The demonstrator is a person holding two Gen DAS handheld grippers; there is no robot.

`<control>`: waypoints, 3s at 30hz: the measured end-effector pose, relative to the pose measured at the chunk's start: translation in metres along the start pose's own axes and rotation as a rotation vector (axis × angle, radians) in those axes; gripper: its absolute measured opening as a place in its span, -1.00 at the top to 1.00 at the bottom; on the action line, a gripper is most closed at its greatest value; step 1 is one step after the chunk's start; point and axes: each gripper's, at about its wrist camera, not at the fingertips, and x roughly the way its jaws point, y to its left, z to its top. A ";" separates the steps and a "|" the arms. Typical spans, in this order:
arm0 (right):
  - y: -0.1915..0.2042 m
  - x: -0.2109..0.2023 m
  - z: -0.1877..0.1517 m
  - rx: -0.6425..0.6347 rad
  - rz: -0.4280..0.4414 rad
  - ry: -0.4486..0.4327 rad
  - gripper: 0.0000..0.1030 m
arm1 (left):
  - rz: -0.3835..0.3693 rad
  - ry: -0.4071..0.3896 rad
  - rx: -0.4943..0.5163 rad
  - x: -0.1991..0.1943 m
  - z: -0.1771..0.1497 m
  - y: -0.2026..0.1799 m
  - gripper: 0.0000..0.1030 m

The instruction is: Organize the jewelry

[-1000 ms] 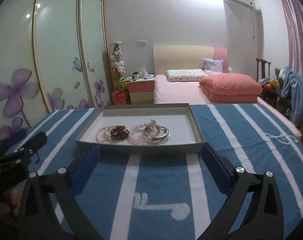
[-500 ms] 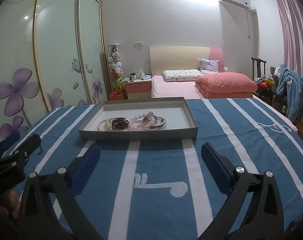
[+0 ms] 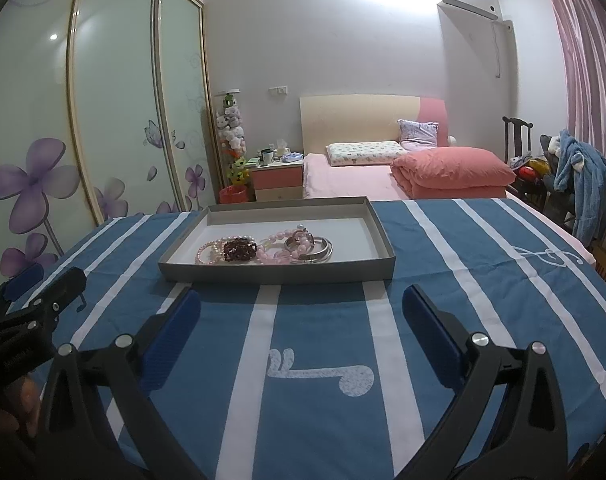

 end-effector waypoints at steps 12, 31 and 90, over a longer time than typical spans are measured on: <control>0.000 0.000 -0.001 0.003 0.000 0.000 -0.91 | -0.005 0.006 0.005 0.000 0.003 -0.002 -0.97; -0.002 0.001 -0.001 0.002 0.002 0.005 -0.91 | -0.007 0.019 0.011 0.003 0.001 -0.003 -0.97; -0.003 0.004 -0.003 0.010 -0.001 0.012 -0.91 | -0.001 0.034 0.017 0.008 0.002 -0.001 -0.97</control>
